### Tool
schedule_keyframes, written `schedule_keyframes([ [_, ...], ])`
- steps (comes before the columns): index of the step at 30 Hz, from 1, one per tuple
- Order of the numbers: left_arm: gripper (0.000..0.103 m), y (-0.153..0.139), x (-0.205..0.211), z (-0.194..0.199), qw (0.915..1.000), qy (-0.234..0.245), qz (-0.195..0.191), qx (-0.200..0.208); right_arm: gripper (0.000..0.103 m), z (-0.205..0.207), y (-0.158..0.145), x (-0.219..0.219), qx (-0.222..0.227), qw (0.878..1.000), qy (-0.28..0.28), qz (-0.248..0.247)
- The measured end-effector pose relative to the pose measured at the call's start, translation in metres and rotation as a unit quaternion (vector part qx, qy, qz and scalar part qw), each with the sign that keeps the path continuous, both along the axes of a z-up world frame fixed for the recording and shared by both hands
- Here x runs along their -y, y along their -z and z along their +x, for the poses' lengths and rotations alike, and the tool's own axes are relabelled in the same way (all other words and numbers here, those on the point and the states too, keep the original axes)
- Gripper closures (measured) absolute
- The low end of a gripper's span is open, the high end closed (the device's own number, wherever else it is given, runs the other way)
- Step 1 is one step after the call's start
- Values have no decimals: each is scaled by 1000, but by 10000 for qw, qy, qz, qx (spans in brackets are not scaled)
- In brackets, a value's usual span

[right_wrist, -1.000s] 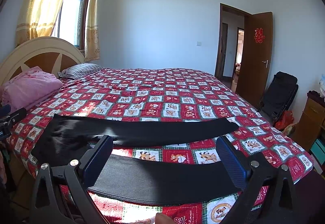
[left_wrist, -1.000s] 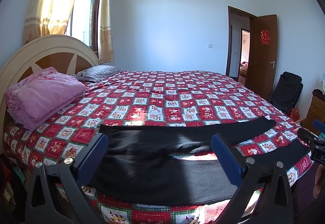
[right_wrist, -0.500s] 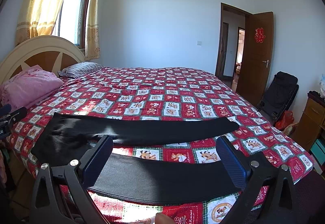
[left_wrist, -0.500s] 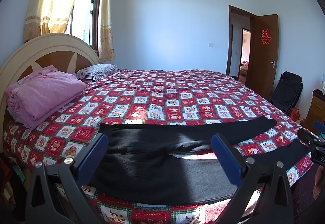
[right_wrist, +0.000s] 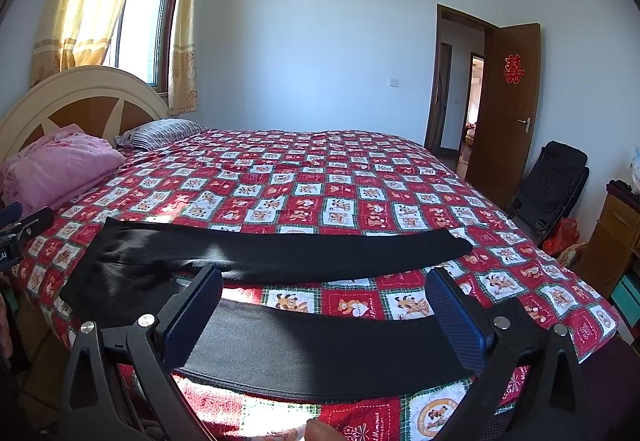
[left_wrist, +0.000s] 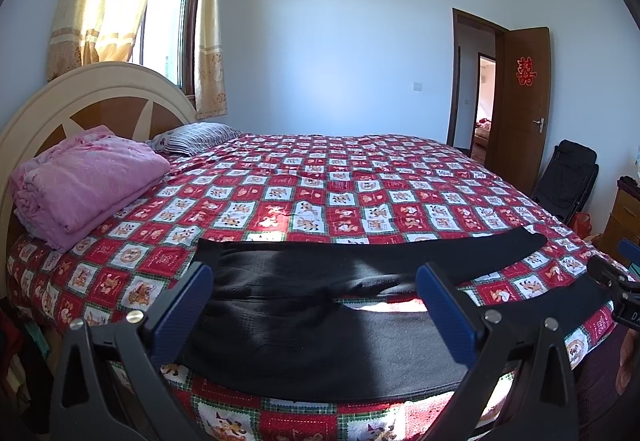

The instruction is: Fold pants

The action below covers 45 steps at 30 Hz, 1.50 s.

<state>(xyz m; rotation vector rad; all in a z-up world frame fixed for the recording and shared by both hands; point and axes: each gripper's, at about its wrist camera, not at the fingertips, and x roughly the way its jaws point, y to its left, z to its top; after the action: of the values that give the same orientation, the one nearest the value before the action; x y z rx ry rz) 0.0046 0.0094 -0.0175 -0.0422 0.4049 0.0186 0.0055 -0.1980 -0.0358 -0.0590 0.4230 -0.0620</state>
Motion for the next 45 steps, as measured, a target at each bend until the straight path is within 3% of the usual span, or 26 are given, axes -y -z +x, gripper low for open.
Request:
schedule_keyframes([
  [20,0,21,-9,27,9991,106,49,-414,1,13,13,-1,-179,9998,-6,-110],
  [22,0,26,-21,39,9989,32,201,-422,1,19,17,2,-227,9997,-40,-124],
  [24,0,33,-44,58,9976,-343,397,-462,1,27,23,6,-337,9993,-73,-140],
  [30,0,66,-123,122,9923,-805,341,-877,1,61,59,23,-766,9970,-70,67],
  [36,0,99,-160,187,9875,-707,238,-1387,1,101,95,37,-1355,9907,32,68],
  [40,19,117,-176,227,9831,-566,-29,-1741,1,122,101,53,-1508,9884,169,2],
  [45,24,129,-194,261,9807,-519,-179,-1876,2,144,102,68,-1562,9871,324,-134],
])
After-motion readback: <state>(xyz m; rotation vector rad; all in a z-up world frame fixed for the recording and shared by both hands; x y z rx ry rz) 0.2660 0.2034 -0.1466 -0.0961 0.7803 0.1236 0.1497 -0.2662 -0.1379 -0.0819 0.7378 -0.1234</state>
